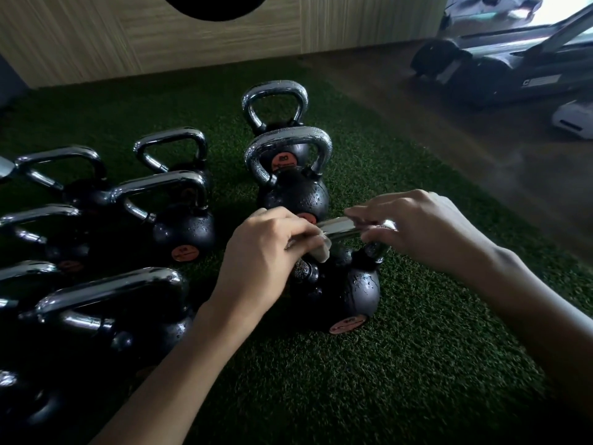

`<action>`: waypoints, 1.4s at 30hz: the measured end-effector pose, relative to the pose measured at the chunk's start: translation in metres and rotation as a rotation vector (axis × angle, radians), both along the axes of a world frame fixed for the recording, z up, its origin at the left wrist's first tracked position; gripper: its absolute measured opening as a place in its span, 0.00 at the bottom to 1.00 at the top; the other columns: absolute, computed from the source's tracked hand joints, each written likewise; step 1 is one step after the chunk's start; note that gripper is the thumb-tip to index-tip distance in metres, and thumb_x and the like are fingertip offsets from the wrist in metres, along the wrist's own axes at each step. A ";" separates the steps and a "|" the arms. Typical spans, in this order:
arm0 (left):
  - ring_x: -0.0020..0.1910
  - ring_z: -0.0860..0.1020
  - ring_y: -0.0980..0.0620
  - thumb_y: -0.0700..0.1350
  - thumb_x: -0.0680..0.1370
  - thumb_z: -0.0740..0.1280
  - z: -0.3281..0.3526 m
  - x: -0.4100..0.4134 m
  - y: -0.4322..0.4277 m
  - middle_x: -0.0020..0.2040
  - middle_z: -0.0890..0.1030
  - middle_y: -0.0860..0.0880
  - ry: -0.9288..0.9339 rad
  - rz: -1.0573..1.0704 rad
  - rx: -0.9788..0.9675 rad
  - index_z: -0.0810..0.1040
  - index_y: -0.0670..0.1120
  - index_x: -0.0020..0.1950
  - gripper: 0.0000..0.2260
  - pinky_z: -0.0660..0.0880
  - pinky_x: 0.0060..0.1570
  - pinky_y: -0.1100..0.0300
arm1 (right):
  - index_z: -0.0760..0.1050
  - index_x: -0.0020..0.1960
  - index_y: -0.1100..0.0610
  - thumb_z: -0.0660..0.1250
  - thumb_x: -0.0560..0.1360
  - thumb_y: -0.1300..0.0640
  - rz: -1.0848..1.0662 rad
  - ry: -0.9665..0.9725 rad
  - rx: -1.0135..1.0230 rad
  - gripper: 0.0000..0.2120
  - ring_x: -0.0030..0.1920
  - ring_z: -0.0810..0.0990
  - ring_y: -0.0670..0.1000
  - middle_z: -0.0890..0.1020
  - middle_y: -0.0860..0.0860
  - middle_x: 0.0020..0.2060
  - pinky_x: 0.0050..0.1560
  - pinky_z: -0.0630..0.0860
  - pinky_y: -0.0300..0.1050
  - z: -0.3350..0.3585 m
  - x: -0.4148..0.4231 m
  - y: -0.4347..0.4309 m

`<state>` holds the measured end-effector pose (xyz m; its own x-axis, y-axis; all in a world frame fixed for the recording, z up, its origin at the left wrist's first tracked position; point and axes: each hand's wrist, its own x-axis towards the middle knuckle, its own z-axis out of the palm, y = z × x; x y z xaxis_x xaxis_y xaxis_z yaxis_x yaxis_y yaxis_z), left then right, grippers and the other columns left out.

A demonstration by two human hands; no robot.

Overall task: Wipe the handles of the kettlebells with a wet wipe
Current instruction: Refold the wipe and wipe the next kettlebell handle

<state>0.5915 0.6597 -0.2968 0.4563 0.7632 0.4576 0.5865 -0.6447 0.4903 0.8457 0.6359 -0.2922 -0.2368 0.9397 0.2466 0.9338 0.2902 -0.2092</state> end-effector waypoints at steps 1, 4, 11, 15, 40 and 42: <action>0.43 0.79 0.64 0.53 0.75 0.75 0.003 -0.001 0.002 0.41 0.82 0.61 -0.034 -0.039 -0.028 0.87 0.58 0.43 0.02 0.74 0.45 0.66 | 0.77 0.67 0.35 0.72 0.75 0.41 -0.003 0.011 -0.001 0.20 0.60 0.80 0.40 0.80 0.33 0.63 0.45 0.73 0.39 -0.003 0.002 0.000; 0.33 0.75 0.71 0.47 0.76 0.75 0.009 -0.006 0.011 0.31 0.79 0.65 -0.114 -0.075 -0.158 0.87 0.49 0.44 0.02 0.66 0.37 0.77 | 0.75 0.67 0.31 0.70 0.75 0.39 -0.010 0.062 0.013 0.21 0.60 0.81 0.39 0.79 0.32 0.64 0.47 0.78 0.41 -0.009 0.006 -0.001; 0.34 0.79 0.67 0.49 0.78 0.74 -0.005 0.004 0.025 0.38 0.85 0.58 -0.183 0.152 -0.148 0.83 0.53 0.47 0.02 0.67 0.33 0.74 | 0.76 0.66 0.30 0.72 0.75 0.40 -0.023 0.130 0.015 0.20 0.58 0.82 0.39 0.79 0.31 0.62 0.48 0.76 0.39 -0.013 0.007 -0.001; 0.36 0.80 0.67 0.50 0.80 0.72 0.002 0.006 0.019 0.41 0.86 0.59 -0.069 0.069 -0.071 0.84 0.54 0.50 0.02 0.72 0.35 0.72 | 0.76 0.66 0.31 0.72 0.74 0.40 -0.017 0.131 0.022 0.20 0.56 0.83 0.41 0.80 0.32 0.62 0.48 0.81 0.43 -0.013 0.006 -0.001; 0.52 0.80 0.68 0.56 0.76 0.74 0.001 -0.001 0.020 0.53 0.85 0.62 -0.051 -0.038 -0.244 0.86 0.57 0.59 0.12 0.71 0.47 0.76 | 0.77 0.66 0.33 0.73 0.72 0.38 -0.121 0.063 0.092 0.22 0.55 0.85 0.47 0.81 0.35 0.61 0.45 0.77 0.44 -0.012 0.003 -0.008; 0.51 0.80 0.71 0.54 0.76 0.74 0.001 0.003 0.024 0.53 0.85 0.62 -0.114 -0.062 -0.338 0.86 0.56 0.59 0.13 0.71 0.49 0.77 | 0.77 0.65 0.32 0.73 0.71 0.38 -0.144 0.103 0.079 0.23 0.50 0.86 0.46 0.82 0.35 0.59 0.43 0.77 0.44 -0.012 0.011 -0.009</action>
<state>0.5943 0.6838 -0.2960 0.4667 0.8526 0.2350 0.4804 -0.4675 0.7420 0.8572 0.6271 -0.3045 -0.0705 0.9390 0.3366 0.9417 0.1739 -0.2880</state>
